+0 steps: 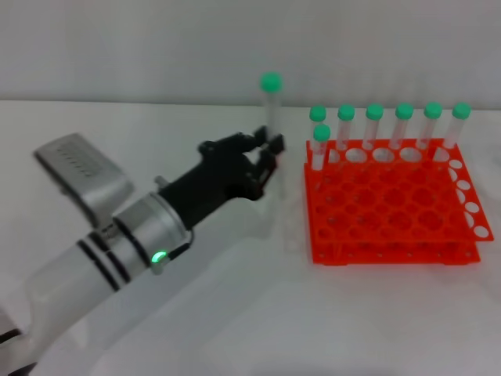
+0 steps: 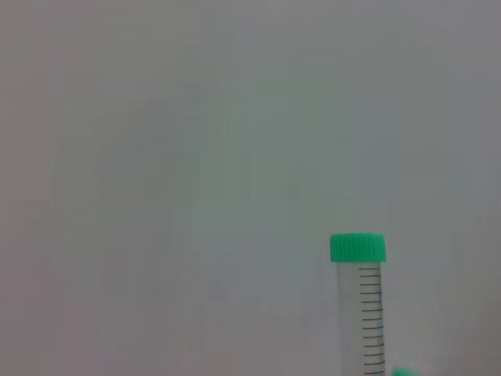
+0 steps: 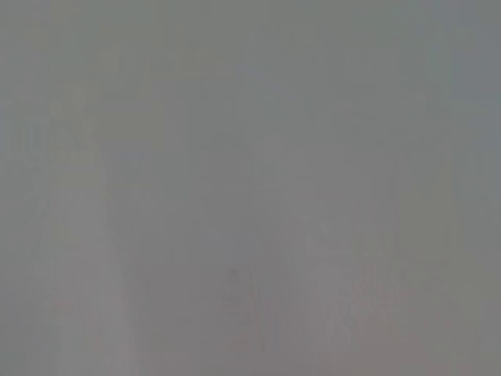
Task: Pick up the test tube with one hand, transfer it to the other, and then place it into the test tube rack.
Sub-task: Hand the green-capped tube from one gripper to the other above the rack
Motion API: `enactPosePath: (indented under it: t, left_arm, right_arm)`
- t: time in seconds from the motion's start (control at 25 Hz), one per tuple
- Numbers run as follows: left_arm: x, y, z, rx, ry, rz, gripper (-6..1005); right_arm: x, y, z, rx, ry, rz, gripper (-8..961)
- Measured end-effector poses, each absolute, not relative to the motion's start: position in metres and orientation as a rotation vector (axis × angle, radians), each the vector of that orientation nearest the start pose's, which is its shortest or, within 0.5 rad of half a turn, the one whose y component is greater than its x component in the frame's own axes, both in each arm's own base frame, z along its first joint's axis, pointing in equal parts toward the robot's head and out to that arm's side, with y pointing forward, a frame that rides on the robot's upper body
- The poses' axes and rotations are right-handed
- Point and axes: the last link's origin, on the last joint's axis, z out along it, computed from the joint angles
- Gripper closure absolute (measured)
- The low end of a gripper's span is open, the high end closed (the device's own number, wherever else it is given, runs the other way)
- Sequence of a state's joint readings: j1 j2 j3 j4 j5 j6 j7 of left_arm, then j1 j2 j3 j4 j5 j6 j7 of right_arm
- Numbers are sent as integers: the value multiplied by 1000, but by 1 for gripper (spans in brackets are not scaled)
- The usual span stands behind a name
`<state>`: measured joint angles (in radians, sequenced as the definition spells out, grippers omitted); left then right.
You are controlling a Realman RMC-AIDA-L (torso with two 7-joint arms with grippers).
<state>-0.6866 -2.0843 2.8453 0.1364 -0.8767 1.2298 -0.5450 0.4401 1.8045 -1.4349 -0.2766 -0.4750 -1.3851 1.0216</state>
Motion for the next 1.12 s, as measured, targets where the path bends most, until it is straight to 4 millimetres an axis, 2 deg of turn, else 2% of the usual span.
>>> enactPosePath:
  t: [0.16, 0.2, 0.44, 0.88, 1.12]
  left_arm:
    - [-203, 357, -93, -2255, -469, -1019, 794]
    - [-196, 358, -99, -2275, -467, -1011, 794]
    - [-184, 358, -110, -2319, -455, -993, 794]
    - [-171, 357, -124, -2386, -449, -949, 793]
    - [-166, 358, -127, -2417, -414, -934, 793]
  right_arm:
    - [295, 356, 91, -2094, 566, 1146, 99]
    - [288, 356, 83, -2166, 563, 1142, 99]
    - [275, 358, 68, -2261, 543, 1130, 98]
    - [247, 364, 42, -2400, 462, 1122, 99]
    - [237, 368, 32, -2415, 450, 1125, 98]
